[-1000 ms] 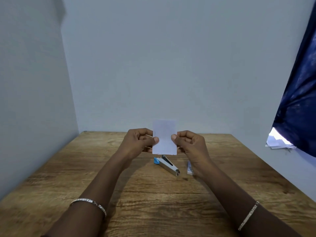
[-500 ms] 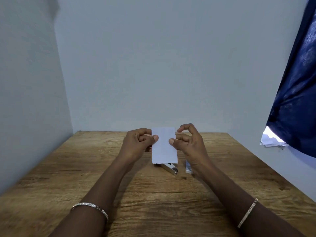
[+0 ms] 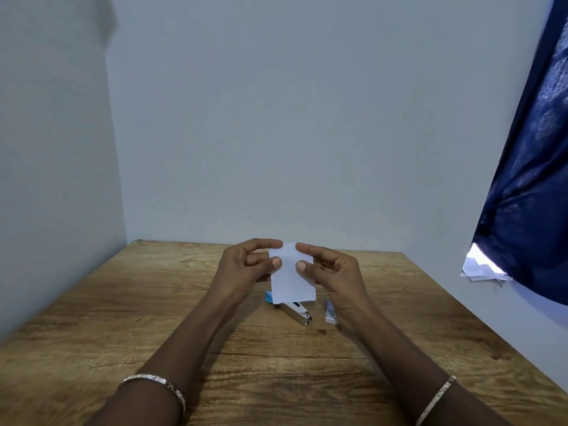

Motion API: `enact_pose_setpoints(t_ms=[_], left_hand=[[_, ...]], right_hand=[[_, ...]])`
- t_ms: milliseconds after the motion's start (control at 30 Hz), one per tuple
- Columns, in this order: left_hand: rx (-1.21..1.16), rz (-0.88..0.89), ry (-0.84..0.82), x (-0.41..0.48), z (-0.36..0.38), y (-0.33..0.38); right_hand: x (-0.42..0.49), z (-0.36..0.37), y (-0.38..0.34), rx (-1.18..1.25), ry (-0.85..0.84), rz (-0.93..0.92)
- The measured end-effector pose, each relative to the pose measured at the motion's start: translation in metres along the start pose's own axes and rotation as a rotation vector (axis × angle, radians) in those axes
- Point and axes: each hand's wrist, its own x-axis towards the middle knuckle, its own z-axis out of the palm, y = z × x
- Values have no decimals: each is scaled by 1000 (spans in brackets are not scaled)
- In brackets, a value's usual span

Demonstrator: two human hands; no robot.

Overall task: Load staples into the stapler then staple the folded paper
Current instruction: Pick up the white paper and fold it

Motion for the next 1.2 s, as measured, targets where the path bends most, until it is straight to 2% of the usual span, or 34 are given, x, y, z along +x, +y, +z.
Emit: enact_pose_setpoints(t_ms=[267, 600, 900, 1200], left_hand=[[83, -33, -36, 3, -2, -3], [97, -26, 9, 6, -5, -5], [217, -9, 63, 8, -5, -5], [373, 28, 145, 9, 1, -6]], right_hand=[[6, -7, 1, -99, 45, -12], [11, -12, 2, -138, 0, -14], [13, -12, 5, -189, 32, -16], [13, -10, 2, -418, 131, -98]])
